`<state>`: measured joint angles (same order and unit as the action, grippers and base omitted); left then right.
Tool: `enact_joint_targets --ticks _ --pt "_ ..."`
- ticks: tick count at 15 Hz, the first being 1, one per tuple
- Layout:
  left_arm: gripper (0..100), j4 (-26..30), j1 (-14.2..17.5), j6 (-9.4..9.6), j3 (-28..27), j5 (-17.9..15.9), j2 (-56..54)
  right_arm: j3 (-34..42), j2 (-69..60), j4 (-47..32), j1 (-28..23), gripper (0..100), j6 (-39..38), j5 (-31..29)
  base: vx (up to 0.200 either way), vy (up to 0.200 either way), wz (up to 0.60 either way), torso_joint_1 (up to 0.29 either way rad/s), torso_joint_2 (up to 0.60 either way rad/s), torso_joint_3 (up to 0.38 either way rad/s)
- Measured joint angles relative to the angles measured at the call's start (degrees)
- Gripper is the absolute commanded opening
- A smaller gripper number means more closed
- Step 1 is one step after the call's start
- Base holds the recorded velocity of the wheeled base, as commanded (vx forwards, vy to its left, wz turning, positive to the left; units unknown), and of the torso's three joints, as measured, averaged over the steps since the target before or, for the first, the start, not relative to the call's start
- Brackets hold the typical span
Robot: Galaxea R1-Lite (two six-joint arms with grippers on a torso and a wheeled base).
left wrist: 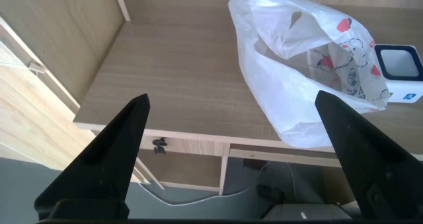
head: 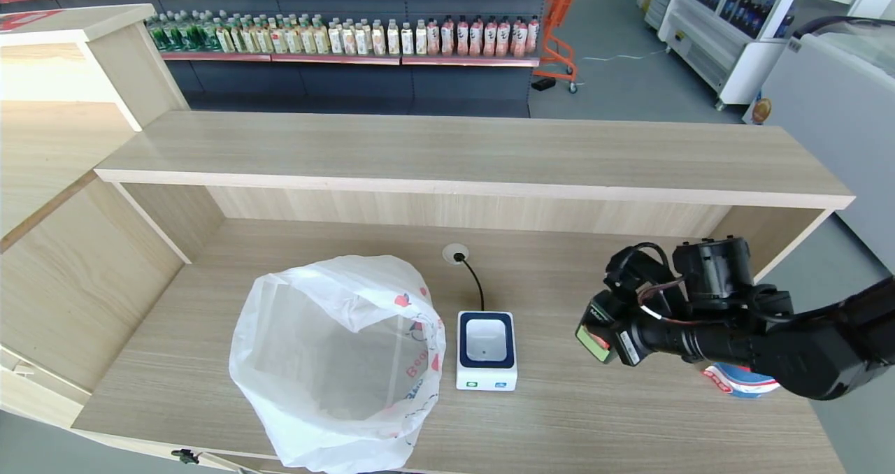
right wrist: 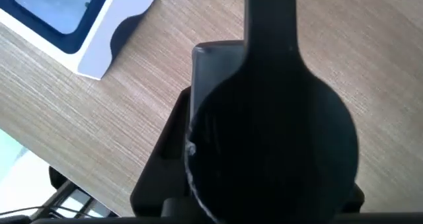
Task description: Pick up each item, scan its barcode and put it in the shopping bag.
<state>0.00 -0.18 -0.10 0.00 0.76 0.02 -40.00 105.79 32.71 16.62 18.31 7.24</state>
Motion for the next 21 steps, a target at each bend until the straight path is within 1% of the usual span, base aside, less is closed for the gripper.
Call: enact_joint_targets --ticks 1,2,3,4,5,6,7,8,10,11,12,13,14,15,16,18,20,21 --pt "100 0.0 0.0 0.00 0.0 0.0 0.0 1.8 -3.8 1.1 -0.5 0 -0.6 -0.1 0.000 0.000 0.00 0.000 0.00 0.000" --pt "100 0.0 0.0 -0.01 0.0 0.0 0.0 4.7 -7.7 3.1 -0.9 0 1.3 -0.2 0.000 0.000 0.00 0.000 0.00 0.000" --pt "100 0.0 0.0 -0.01 0.0 0.0 0.0 9.2 -11.6 6.0 -1.2 0 6.9 -0.2 0.000 0.000 0.00 0.000 0.00 0.000" --pt "100 0.0 0.0 0.00 0.0 0.0 0.0 12.9 -14.8 8.8 -1.8 0 14.8 0.0 0.000 0.000 0.00 0.000 0.00 0.000" --pt "100 0.0 0.0 0.02 0.0 0.0 0.0 15.3 -17.3 11.5 -2.4 0 23.7 0.9 0.000 0.000 0.00 0.000 0.00 0.000" --pt "100 0.0 0.0 0.00 0.0 0.0 0.0 16.7 -19.1 15.0 -2.9 0 32.9 3.1 0.000 0.000 0.00 0.000 0.00 0.000" --pt "100 0.0 0.0 0.00 0.0 0.0 0.0 17.4 -20.2 17.1 -3.2 0 41.0 7.4 0.000 0.000 0.00 0.000 0.00 0.000" --pt "100 0.0 0.0 0.02 0.0 0.0 0.0 17.8 -20.9 17.9 -3.4 0 49.8 14.5 0.000 0.000 0.00 0.000 0.00 0.000" --pt "100 0.0 0.0 0.02 0.0 0.0 0.0 18.0 -21.1 18.5 -3.3 0 76.1 30.2 0.000 0.000 0.00 0.000 0.00 0.000" --pt "100 0.0 0.0 0.00 0.0 0.0 0.0 18.0 -20.6 18.0 -2.2 0 89.0 37.4 0.000 0.000 0.00 0.000 0.00 0.000" --pt "100 0.0 0.0 0.00 0.0 0.0 0.0 17.8 -19.6 15.2 0.1 0 100.9 42.4 0.000 0.000 0.00 0.000 0.00 0.000" --pt "100 0.0 0.0 0.00 0.0 0.0 0.0 17.5 -18.4 10.7 3.6 0 109.1 45.6 0.000 0.000 0.00 0.000 0.00 0.000" --pt "100 0.0 0.0 0.00 0.0 0.0 0.0 17.1 -16.9 6.0 7.5 0 115.7 47.8 0.000 0.000 0.00 0.000 0.00 0.000" --pt "100 0.0 0.0 0.00 0.0 0.0 0.0 16.5 -15.2 4.0 10.7 0 119.2 49.3 0.000 0.000 0.00 0.000 0.00 0.000" --pt "100 0.0 0.0 0.02 0.0 0.0 0.0 16.2 -14.0 4.6 12.7 0 119.9 49.8 0.000 0.000 0.00 0.000 0.00 0.000" --pt "100 0.0 0.0 0.00 0.0 0.0 0.0 15.8 -12.1 9.3 14.7 0 120.3 50.0 0.000 0.000 0.00 0.000 0.00 0.000" --pt "100 0.0 0.0 -0.01 0.0 0.0 0.0 15.8 -10.6 12.4 15.7 0 120.4 50.0 0.000 0.000 0.00 0.000 0.00 0.000" --pt "100 0.0 0.0 0.00 0.0 0.0 0.0 15.8 -9.9 15.3 16.0 0 120.4 50.0 0.000 0.000 0.00 0.000 0.00 0.000"
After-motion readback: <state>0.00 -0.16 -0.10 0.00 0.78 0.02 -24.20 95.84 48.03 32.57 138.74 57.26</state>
